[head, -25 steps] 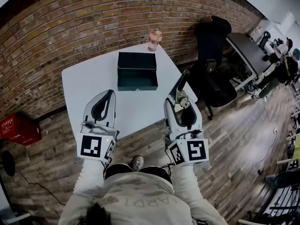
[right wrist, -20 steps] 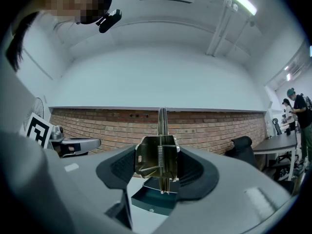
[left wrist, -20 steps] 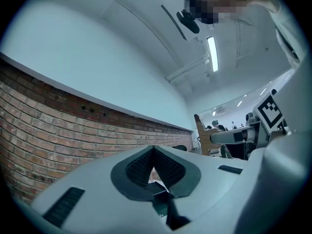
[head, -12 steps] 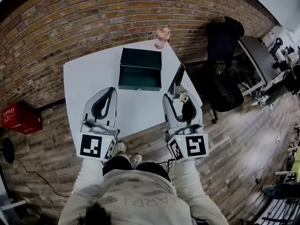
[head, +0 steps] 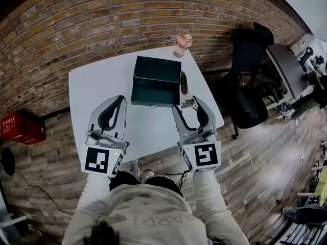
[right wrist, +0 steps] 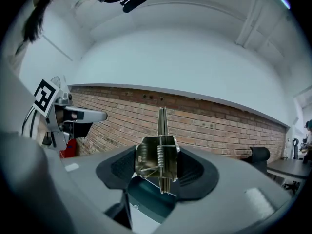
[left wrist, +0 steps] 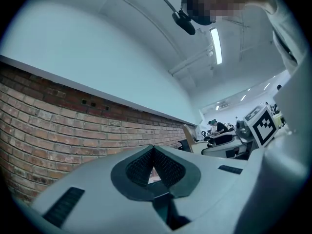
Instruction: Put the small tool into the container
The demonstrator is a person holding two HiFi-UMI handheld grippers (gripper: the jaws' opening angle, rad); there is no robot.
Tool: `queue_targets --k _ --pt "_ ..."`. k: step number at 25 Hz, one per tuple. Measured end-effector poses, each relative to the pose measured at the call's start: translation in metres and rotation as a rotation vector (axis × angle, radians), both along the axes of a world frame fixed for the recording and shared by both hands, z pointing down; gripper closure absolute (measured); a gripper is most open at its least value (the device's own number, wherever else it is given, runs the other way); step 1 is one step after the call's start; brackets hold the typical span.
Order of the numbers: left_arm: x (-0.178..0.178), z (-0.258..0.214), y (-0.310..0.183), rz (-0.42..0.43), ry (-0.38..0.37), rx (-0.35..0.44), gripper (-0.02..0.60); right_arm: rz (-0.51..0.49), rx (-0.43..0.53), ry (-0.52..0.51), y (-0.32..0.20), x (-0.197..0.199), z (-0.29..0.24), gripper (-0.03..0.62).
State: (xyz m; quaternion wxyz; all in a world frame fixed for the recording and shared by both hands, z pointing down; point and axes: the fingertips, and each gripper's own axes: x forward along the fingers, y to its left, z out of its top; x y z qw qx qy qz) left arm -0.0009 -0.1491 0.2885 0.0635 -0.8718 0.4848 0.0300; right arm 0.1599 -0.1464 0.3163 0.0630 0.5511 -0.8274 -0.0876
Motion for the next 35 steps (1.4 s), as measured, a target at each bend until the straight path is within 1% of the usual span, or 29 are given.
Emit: queue_targets --k 4,10,17,30,35 --pt "-0.001 0.005 -0.023 0.013 -0.012 -0.009 0.575 -0.016 -0.023 0.053 -0.029 -0.011 0.013 0.353" --pt "-0.005 0.016 -0.057 0.03 -0.014 -0.034 0.575 -0.049 -0.079 0.202 -0.069 -0.021 0.046 0.353" --pt "-0.014 0.032 -0.087 0.028 -0.007 -0.072 0.575 -0.117 -0.179 0.394 -0.101 -0.03 0.096 0.354" --pt "-0.021 0.055 -0.114 0.025 -0.006 -0.121 0.575 -0.236 -0.315 0.579 -0.138 -0.041 0.163 0.355" --pt "-0.025 0.062 -0.121 0.015 0.007 -0.145 0.575 -0.285 -0.365 0.657 -0.148 -0.042 0.186 0.355"
